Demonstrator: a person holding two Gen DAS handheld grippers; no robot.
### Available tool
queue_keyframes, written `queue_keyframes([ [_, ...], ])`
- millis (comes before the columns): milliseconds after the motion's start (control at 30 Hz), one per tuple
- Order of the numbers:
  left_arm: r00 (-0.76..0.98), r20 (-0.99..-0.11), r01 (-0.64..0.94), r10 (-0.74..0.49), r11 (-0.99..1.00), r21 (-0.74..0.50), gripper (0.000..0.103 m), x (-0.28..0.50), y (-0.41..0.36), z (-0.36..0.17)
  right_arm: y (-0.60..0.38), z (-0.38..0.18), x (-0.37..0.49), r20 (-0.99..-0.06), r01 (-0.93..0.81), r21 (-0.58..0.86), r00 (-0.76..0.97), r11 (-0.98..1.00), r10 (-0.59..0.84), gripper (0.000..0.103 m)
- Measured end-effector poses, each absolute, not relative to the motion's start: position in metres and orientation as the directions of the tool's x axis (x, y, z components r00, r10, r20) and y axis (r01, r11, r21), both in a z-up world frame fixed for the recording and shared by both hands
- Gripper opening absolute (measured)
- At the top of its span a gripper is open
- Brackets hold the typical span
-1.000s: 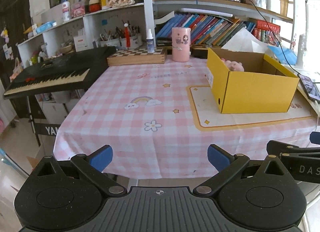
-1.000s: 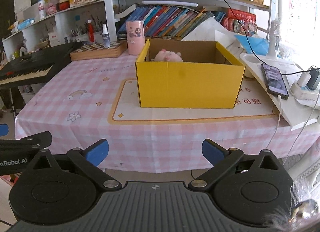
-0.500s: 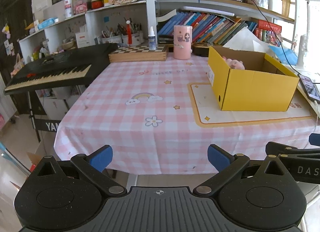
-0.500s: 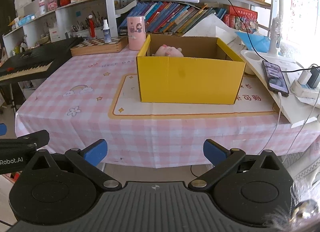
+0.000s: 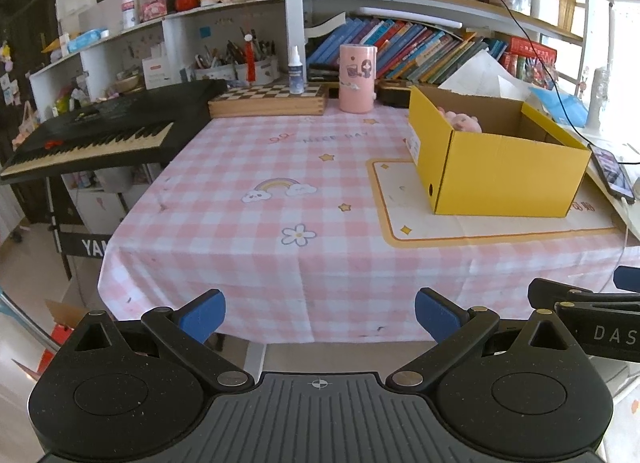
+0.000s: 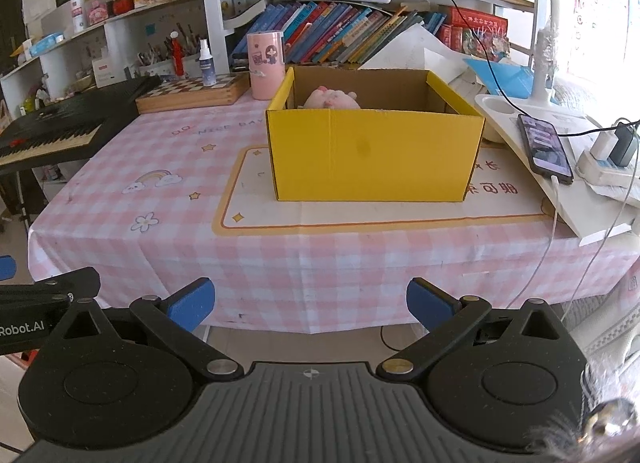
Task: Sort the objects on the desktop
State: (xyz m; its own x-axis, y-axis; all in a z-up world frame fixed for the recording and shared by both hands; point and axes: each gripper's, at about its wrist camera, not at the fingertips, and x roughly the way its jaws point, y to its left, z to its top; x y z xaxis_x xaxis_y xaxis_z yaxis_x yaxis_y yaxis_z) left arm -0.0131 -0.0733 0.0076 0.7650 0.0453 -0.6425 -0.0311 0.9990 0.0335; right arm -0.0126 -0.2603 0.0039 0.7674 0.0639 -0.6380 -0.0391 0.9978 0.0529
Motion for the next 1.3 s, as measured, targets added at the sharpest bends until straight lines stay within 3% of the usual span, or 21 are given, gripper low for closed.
queue_keyframes([
  [1300, 0.759, -0.651, -0.022, 0.010, 1.000, -0.010, 0.102, -0.0144, -0.0703, 0.0047, -0.2545, 0.0032, -0.0144, -0.639, -0.051, 0.045, 0.766, 0.998, 0.068, 0.103],
])
